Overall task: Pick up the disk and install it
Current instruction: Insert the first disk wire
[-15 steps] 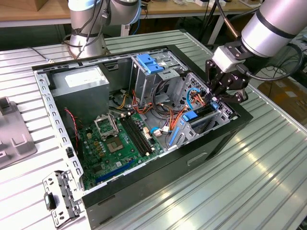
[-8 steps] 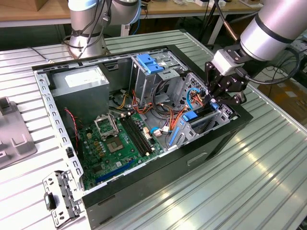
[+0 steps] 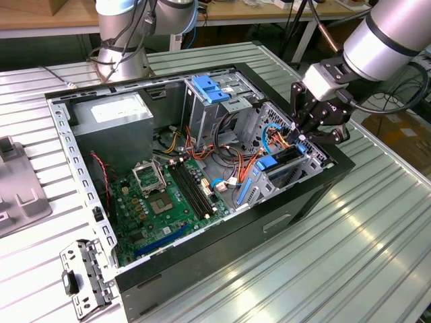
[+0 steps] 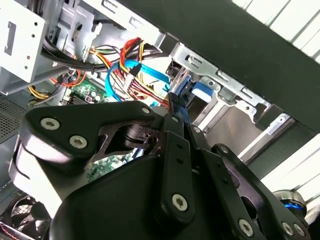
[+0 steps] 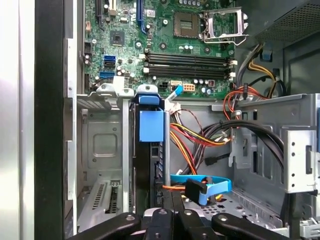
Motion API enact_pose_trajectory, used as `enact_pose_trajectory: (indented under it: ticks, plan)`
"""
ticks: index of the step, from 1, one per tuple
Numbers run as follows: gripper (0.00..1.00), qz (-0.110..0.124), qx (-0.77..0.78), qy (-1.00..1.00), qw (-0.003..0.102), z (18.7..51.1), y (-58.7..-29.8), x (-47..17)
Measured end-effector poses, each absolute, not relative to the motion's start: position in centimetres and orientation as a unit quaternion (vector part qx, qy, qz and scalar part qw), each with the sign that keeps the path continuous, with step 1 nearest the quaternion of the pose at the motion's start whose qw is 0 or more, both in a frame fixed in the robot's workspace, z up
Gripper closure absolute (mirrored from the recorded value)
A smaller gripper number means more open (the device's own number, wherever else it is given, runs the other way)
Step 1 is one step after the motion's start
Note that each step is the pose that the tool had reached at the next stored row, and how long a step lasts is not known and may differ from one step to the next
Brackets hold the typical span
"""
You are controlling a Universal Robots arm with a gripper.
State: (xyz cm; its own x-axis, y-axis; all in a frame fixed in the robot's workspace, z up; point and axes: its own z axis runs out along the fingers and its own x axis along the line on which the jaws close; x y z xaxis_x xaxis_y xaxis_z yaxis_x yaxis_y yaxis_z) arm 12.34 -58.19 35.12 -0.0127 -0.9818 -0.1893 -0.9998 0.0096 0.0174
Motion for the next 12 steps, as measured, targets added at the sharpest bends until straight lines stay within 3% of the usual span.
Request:
enact_pose_trajectory:
  ticks: [12]
  plan:
    - [0.89, 0.081, -0.699, 0.707, 0.068, 36.1, -58.2, 14.7]
